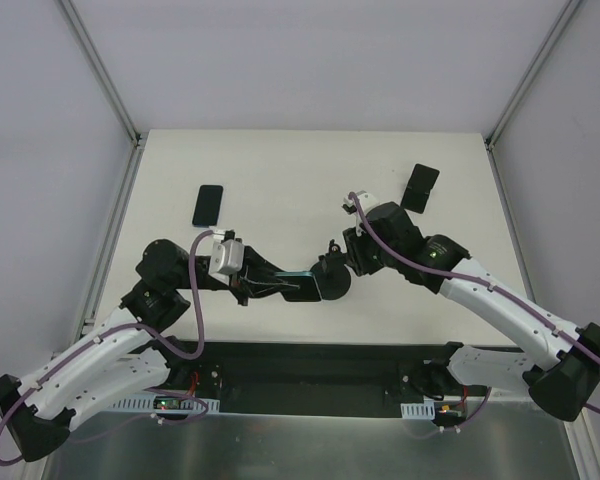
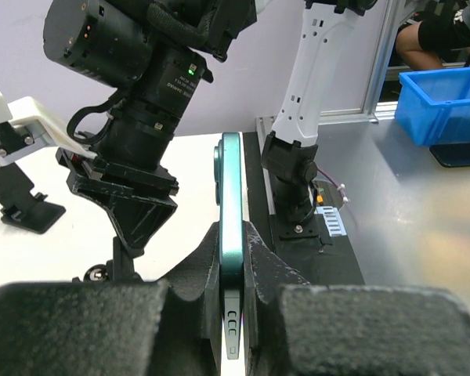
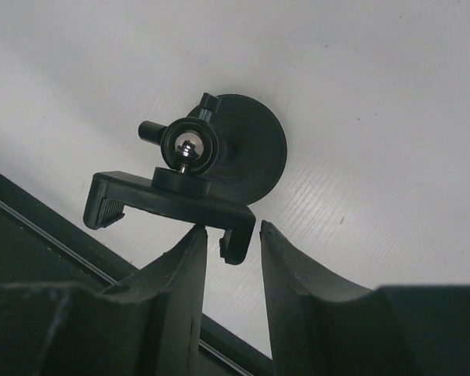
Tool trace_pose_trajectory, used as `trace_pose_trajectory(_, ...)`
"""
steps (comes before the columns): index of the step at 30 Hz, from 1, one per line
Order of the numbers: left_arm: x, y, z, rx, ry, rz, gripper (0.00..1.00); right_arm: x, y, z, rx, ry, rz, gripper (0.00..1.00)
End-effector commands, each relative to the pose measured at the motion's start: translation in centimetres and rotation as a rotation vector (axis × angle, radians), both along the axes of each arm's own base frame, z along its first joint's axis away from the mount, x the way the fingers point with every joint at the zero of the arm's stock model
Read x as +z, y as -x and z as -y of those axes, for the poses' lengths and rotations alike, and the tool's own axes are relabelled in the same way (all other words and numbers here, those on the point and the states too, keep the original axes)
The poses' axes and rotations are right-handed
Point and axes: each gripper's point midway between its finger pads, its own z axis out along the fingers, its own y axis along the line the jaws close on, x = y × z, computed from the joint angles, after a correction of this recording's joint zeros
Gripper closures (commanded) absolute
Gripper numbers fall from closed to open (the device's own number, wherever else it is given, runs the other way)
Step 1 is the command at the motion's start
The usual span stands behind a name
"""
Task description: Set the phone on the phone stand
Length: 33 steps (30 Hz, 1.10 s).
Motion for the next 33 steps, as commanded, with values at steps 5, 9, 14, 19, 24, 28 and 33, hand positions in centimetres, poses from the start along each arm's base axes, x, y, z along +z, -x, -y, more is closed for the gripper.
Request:
trace_pose_trajectory(5, 0.7, -0.4, 0.7, -0.002, 0.007, -0.024, 1.00, 0.6, -1.1, 0.0, -0.034, 0.011, 0.039, 0.68)
trace_pose_trajectory(9, 1.0, -0.5, 1.3, -0.032, 0.007, -0.025, 1.00, 0.6, -1.1, 0.1, -0.040, 0.018, 0.034, 0.65)
trace_pose_trajectory(14, 1.1, -0.8, 1.9, -0.047, 0.013, -0.033, 1.00, 0.4, -1.1, 0.0, -0.039, 0.016, 0.032, 0.65)
trace_pose_trajectory(19, 0.9, -1.0, 2.2, -0.046, 0.017, -0.038, 1.00, 0.4, -1.3, -0.4, -0.028, 0.006, 0.035, 0.77)
trace_pose_trajectory(24, 0.6, -1.9, 3.3, -0.035, 0.036, 0.004, 1.00, 1.4, -1.5, -0.6, -0.029, -0.017, 0.066, 0.99)
trace_pose_trajectory(28, 0.1, -2.5, 5.0, -0.057, 0.038, 0.089, 1.00, 2.4, -1.8, -0.7, -0.017, -0.032, 0.103, 0.99)
trace_pose_trajectory(33, -0.4, -2.9, 7.4, -0.180, 0.062, 0.182, 1.00, 2.7, -1.6, -1.3, 0.061, -0.030, 0.125, 0.99)
